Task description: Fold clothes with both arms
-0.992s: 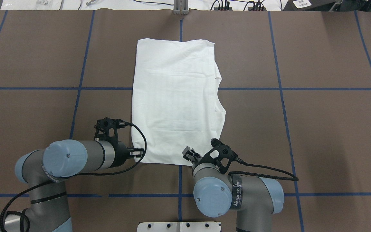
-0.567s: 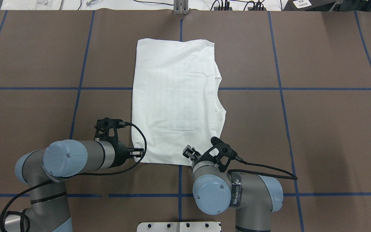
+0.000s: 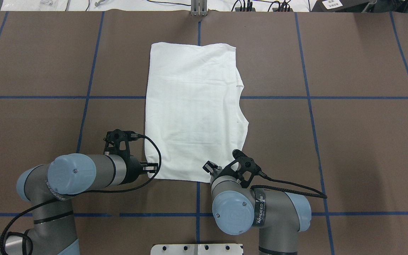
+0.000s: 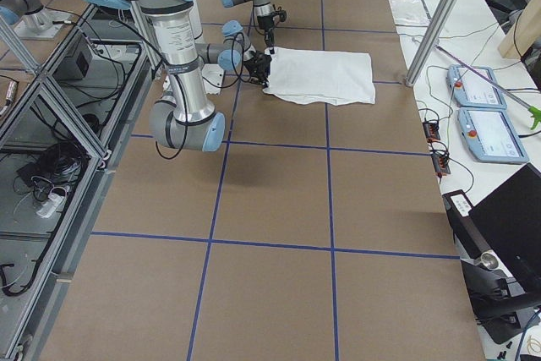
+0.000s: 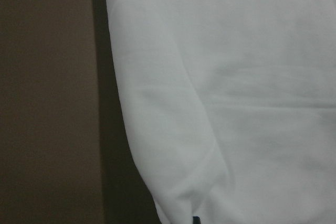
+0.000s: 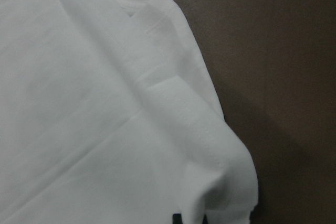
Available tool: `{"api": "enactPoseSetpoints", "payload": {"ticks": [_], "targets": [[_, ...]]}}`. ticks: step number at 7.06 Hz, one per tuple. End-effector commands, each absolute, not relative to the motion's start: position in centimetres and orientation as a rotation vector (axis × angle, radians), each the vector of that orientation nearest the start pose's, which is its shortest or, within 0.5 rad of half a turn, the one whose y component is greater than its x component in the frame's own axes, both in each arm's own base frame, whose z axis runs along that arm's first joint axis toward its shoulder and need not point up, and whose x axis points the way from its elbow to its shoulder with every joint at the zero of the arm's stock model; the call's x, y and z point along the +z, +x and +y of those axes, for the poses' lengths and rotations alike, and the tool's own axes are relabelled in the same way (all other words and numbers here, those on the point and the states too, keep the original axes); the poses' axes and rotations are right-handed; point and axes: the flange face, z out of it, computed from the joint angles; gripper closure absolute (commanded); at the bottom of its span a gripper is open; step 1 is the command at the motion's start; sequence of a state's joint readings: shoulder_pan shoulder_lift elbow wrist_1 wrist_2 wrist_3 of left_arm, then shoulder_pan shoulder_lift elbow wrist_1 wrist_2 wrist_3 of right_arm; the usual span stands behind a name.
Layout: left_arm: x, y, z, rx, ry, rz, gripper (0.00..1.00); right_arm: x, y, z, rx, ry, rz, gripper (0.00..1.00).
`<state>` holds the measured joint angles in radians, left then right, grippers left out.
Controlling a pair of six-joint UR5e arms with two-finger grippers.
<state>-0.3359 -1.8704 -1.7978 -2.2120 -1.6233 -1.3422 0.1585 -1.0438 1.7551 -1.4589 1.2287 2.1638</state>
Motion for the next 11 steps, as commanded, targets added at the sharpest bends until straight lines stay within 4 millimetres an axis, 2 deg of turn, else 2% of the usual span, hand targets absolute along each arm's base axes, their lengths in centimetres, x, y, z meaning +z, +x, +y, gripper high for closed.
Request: {"api": "enactPoseSetpoints", "payload": {"ticks": [1,2,3,4,5,6,7,8,9,10,11], "targets": [[31.5,51.9,-31.6,-0.057,0.278,1.142,1.0,26.1,-60.8,-27.1,0.848,0.147,-0.895,1.0],[30.0,50.8,-31.3,-0.051,0.289,1.173,1.0,24.7,-59.3,-27.1,0.85,0.144,-0.921,1.0],[28.0,49.1,-30.9,-0.051,0.298,1.202,1.0,22.5,-56.4,-26.7,0.855,0.14,-0.934,1.0],[24.7,46.9,-29.9,-0.046,0.286,1.184,1.0,19.4,-53.0,-25.0,0.84,0.128,-0.938,1.0],[20.6,43.0,-28.0,-0.025,0.245,1.2,1.0,17.0,-49.9,-22.6,0.813,0.109,-0.937,1.0],[18.0,39.7,-26.6,-0.027,0.227,1.198,1.0,14.5,-46.1,-19.8,0.79,0.071,-0.957,1.0],[17.0,38.2,-26.1,-0.034,0.219,1.197,1.0,13.7,-44.3,-18.8,0.774,0.066,-0.942,1.0],[17.1,38.9,-26.0,-0.025,0.206,1.192,1.0,13.8,-44.7,-19.0,0.774,0.075,-0.935,1.0],[17.3,41.2,-26.6,-0.016,0.198,1.173,1.0,14.4,-45.5,-19.7,0.774,0.095,-0.914,1.0],[17.7,43.2,-28.1,-0.029,0.206,1.142,1.0,14.9,-45.7,-21.4,0.792,0.124,-0.893,1.0],[18.3,43.1,-30.2,-0.048,0.237,1.116,1.0,13.9,-46.7,-23.7,0.803,0.152,-0.911,1.0]]}}
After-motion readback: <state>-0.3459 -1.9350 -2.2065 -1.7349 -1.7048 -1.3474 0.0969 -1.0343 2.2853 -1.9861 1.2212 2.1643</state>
